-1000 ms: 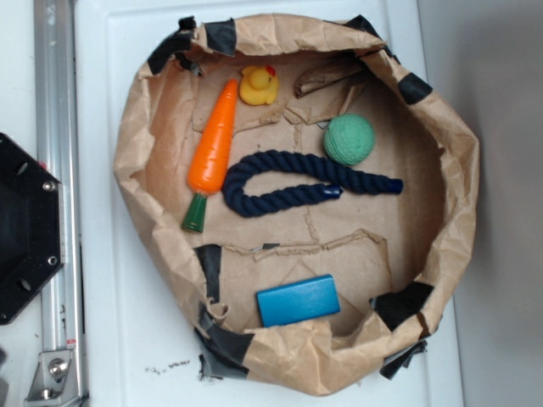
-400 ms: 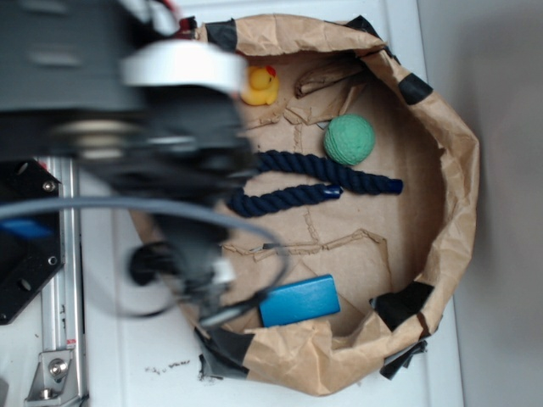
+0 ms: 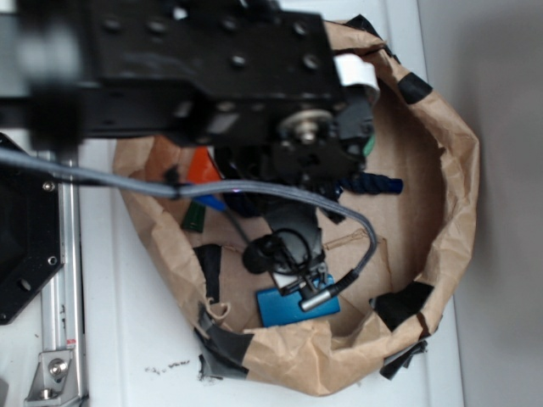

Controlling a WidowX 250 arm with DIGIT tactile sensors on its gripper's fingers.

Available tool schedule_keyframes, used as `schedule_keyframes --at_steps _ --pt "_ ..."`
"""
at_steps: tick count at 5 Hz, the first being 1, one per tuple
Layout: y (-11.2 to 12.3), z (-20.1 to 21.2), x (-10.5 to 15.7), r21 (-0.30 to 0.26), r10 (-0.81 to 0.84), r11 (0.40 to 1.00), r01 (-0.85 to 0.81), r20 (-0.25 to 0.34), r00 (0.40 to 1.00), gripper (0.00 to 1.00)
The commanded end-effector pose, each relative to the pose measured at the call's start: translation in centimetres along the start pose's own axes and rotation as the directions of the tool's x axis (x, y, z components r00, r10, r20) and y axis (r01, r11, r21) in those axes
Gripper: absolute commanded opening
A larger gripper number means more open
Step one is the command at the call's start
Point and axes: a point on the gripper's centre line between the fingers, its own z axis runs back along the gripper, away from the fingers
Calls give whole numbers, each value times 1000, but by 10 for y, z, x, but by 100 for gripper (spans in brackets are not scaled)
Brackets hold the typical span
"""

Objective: Grab the blue block.

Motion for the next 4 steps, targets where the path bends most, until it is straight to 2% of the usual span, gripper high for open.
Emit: schedule_keyframes --at_steps 1,2,3,4 --pt "-52 -51 7 146 -67 987 60 47 997 100" --pt "-72 -68 16 110 -104 989 98 52 993 100" --pt "-93 -87 7 92 -167 982 165 12 986 100" --pt "-91 -100 -14 48 -226 972 229 -53 973 100"
